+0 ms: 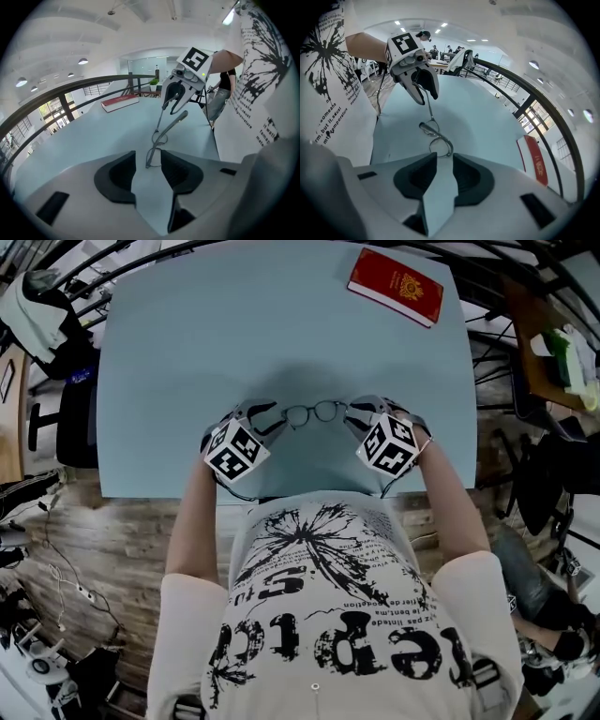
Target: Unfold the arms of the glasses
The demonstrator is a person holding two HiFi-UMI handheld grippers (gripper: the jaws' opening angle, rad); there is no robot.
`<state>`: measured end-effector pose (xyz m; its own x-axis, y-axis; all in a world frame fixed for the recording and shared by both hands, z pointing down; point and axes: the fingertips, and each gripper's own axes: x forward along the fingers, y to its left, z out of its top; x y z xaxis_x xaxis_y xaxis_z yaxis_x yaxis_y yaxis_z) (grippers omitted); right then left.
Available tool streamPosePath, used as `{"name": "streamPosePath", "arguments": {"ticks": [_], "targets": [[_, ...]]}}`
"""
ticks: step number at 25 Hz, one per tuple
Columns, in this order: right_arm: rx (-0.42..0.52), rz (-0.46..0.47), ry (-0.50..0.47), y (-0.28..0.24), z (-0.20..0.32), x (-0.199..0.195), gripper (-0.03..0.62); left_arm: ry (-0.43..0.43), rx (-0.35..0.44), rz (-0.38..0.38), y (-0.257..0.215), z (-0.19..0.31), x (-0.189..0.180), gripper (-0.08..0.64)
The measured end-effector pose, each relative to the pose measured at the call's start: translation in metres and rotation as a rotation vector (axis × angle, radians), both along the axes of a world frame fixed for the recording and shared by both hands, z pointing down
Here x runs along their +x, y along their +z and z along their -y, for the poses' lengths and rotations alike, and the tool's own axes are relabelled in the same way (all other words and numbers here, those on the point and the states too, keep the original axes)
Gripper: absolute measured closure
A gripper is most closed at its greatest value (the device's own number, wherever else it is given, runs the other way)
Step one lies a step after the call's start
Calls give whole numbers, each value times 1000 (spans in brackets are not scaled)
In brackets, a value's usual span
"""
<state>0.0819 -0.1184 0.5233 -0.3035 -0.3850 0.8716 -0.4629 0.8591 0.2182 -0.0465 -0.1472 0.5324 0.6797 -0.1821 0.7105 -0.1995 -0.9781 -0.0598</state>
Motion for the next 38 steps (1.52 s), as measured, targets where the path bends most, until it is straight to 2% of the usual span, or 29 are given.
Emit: {"name": "streamPosePath", "arguments": {"ticks": [4, 8, 13, 18, 23, 27, 30, 38], "targets": [[29, 29, 84, -2, -4, 11, 483, -56, 36, -34, -11, -10, -12, 394], [139, 104, 201, -24, 1, 21, 550, -124, 105, -118, -38, -18, -16, 394], [308, 290, 322, -73, 5, 17, 580, -238, 232, -249, -88, -22, -19, 508], [511, 439, 353, -134, 9, 7, 580, -283, 333, -369, -141, -21, -15, 529], [640, 564, 356, -188, 4, -2, 581, -337, 412, -498, -196, -22, -18, 537], [696, 614, 349, -210, 0, -7, 581, -400, 439, -564, -223, -18, -25, 541], [720, 624, 347, -214, 1, -5, 583, -431, 447, -565, -227, -12, -28, 541], [712, 640, 419, -208, 10, 2, 583, -492, 437, -572, -234, 0, -33, 541]]}}
